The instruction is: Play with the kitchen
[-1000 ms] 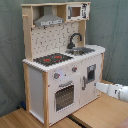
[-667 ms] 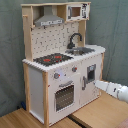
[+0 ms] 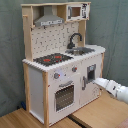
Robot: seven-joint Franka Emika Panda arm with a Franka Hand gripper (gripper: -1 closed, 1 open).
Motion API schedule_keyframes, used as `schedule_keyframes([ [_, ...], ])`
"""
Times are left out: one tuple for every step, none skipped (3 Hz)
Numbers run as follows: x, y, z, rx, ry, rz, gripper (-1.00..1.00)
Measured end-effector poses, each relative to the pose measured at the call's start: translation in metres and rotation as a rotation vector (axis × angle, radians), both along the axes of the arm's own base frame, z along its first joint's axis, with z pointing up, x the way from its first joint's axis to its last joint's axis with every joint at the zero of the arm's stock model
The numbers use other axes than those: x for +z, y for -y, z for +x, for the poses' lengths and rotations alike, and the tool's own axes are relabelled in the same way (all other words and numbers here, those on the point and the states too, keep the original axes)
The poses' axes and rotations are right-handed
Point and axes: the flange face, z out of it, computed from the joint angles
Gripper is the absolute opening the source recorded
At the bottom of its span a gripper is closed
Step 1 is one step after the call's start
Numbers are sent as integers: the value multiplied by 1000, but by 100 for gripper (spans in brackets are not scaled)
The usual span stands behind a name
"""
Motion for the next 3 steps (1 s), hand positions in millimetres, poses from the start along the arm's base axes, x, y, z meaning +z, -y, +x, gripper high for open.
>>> schedule_keyframes([
  [0,-4,1,-3,12,108,100],
  [0,-4,3,-17,35,216,100],
  [-4,-6,6,-18,60,287,100],
])
